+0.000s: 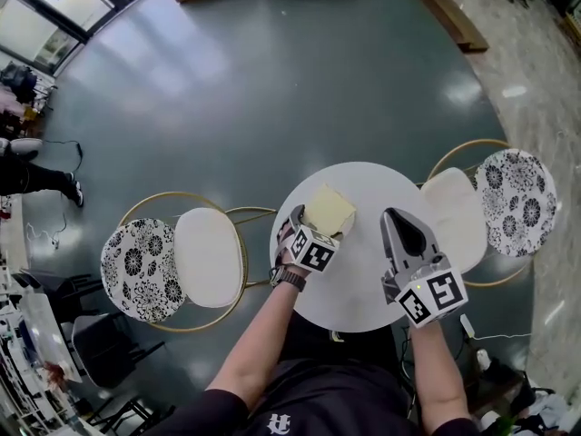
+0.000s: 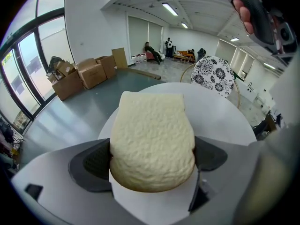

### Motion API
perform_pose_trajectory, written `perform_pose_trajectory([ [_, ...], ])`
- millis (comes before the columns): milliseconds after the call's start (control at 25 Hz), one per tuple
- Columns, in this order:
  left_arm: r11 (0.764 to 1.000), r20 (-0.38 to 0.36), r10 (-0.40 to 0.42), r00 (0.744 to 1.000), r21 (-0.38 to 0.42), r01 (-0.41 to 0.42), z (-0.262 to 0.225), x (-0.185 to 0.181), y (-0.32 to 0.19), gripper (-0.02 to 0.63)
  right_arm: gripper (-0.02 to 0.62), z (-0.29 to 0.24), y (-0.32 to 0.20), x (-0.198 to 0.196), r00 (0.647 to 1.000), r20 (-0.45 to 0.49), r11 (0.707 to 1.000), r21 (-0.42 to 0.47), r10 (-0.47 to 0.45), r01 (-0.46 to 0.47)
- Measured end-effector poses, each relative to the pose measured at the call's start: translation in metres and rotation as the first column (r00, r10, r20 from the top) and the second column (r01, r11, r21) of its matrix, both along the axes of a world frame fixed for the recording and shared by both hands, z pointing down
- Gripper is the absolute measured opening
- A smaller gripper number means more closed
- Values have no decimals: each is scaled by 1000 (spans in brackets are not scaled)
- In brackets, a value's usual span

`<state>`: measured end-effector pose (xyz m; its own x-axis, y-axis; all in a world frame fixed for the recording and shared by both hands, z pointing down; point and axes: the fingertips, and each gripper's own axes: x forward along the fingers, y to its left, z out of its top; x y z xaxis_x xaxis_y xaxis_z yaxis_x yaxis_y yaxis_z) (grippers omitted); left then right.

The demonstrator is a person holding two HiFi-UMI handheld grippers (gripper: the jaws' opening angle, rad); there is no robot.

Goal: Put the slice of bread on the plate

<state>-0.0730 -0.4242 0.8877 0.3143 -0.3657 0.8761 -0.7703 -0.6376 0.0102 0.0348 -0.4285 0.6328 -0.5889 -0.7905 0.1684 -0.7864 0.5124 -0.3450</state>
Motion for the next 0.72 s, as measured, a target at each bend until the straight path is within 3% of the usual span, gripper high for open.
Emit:
perform_pose_trajectory([
  [480,1000,-26,19,999,7,-18,-1,7,-5,523,6,1,4,4,1000,-7,1000,-24,9,-9],
  [720,1000,-50,1,999,30,1,-32,3,-1,523,6,-8,7,-4,1000,-20,999,-40,-12,11],
])
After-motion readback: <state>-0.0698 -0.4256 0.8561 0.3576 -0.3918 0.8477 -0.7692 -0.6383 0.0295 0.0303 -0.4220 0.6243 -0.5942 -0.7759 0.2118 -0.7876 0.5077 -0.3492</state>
